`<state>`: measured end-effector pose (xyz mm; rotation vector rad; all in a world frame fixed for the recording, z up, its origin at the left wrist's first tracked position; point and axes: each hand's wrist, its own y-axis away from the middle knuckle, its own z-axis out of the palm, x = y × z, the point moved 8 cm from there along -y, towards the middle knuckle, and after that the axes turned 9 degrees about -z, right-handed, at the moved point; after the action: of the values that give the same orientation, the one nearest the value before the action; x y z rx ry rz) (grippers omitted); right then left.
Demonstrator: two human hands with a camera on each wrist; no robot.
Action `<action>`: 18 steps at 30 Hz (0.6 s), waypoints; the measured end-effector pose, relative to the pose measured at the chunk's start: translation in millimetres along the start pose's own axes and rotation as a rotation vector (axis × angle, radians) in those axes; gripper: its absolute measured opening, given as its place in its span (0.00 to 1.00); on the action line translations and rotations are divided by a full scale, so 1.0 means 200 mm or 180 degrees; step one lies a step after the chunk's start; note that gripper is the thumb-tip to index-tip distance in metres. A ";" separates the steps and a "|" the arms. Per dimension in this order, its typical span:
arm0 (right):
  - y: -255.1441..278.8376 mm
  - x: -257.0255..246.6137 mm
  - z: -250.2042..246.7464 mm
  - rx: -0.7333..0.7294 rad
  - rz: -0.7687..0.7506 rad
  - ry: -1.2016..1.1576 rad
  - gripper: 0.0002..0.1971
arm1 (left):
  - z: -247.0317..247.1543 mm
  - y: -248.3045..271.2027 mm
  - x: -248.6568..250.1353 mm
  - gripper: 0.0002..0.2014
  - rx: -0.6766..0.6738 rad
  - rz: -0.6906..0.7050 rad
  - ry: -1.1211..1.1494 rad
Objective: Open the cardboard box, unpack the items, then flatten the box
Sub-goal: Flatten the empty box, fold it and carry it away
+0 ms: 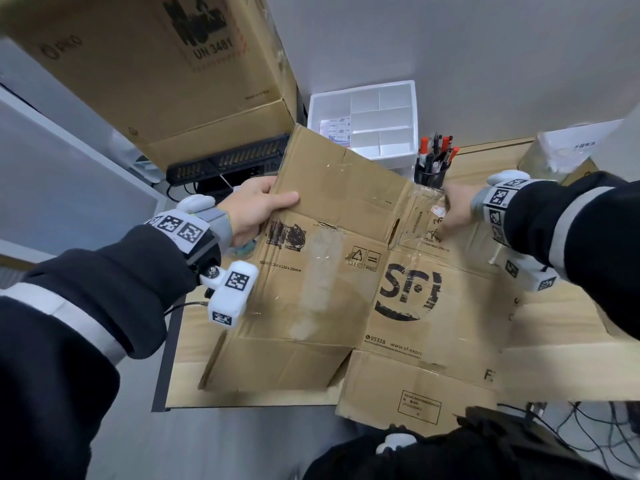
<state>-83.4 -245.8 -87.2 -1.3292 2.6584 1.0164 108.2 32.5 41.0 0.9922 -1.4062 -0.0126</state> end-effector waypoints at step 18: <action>0.21 -0.02 -0.01 -0.0839 -0.0361 -0.0508 0.44 | -0.07 0.12 0.21 0.09 -0.0290 0.0289 0.0032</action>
<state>-110.1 -225.2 -61.7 -1.3551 2.3691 1.4301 116.4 31.2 90.3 0.8517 -1.4278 -0.0044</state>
